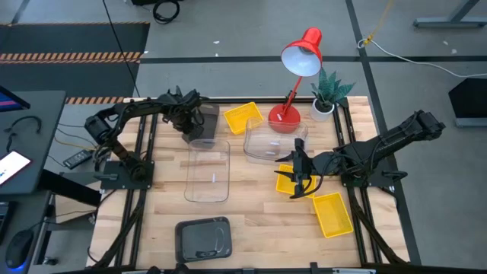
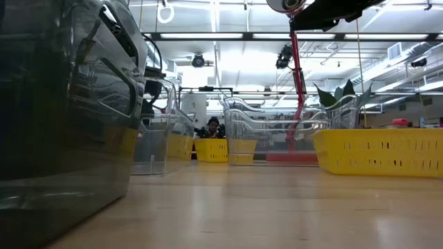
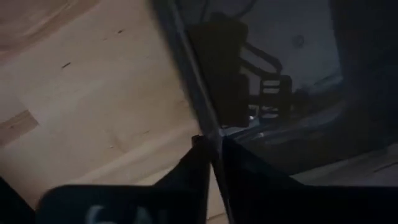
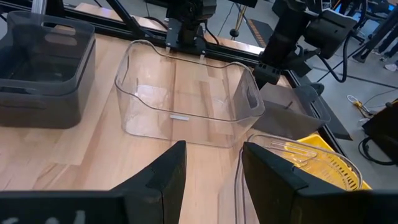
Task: Stack baskets by color
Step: Move the top black bin to the bottom of the table
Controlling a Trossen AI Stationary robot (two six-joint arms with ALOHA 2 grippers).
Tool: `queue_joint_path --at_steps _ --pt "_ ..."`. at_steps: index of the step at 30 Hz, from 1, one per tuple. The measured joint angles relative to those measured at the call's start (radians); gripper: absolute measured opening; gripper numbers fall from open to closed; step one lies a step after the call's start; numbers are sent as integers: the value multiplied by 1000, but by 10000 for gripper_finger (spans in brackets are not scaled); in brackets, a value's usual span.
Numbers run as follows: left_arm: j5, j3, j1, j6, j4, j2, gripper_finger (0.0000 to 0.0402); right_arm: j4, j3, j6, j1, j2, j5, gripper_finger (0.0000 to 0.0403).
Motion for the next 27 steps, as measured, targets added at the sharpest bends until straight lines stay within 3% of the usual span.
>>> queue_joint_path --at_steps 3,15,27 --pt "-1 2 1 21 5 0 10 0 0 -1 0 0 0 162" --pt "-43 87 0 50 -44 -30 6 0 0 -3 0 0 0 162" --pt "-42 339 -19 46 -221 -149 6 1 0 -2 -17 0 1 162"
